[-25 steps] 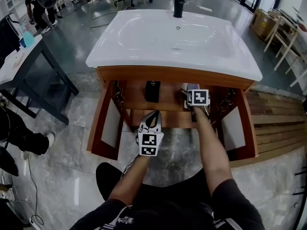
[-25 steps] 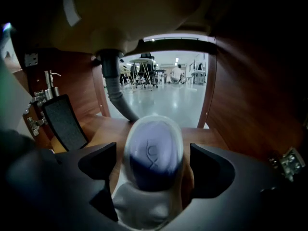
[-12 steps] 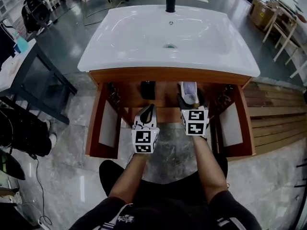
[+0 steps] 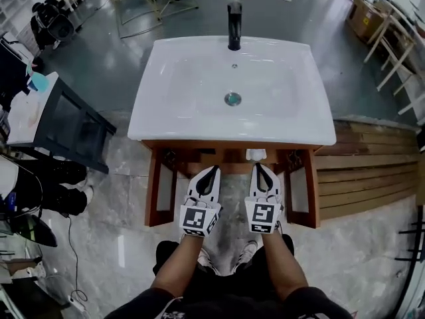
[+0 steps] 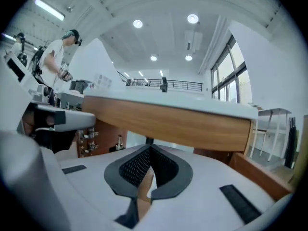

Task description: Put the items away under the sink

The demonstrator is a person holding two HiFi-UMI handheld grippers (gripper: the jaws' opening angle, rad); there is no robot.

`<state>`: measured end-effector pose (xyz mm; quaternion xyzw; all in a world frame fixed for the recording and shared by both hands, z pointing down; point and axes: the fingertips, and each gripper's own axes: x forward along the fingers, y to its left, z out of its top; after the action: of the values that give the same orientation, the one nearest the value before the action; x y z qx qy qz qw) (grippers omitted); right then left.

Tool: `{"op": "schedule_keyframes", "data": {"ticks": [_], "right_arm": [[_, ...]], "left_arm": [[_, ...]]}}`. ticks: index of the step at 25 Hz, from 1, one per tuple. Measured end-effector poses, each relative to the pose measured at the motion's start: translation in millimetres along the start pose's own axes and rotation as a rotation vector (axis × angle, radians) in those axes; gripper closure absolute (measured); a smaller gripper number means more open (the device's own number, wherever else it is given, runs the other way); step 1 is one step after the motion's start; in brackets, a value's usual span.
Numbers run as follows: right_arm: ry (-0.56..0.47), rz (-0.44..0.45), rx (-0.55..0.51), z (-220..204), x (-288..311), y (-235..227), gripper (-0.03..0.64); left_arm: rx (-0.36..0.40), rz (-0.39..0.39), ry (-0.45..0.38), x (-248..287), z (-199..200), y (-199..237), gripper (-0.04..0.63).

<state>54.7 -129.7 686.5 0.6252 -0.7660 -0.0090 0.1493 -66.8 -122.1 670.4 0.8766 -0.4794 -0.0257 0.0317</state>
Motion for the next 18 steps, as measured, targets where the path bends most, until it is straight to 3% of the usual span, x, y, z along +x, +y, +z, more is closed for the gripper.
{"op": "schedule_keyframes", "data": {"ticks": [6,12,18], "right_arm": [[-0.031,0.068,0.050,88,-65,9,0.594],[-0.024,0.110,0.177,201,-116,4,0.594],[-0.053,0.130,0.180,262,-154,-2,0.594]], "left_arm": [[-0.021,0.010,0.058,-23,97,-18,0.589],[-0.010,0.035,0.083,-45,204,-30,0.589],[0.022,0.030,0.070,-69,276,-43,0.589]]}}
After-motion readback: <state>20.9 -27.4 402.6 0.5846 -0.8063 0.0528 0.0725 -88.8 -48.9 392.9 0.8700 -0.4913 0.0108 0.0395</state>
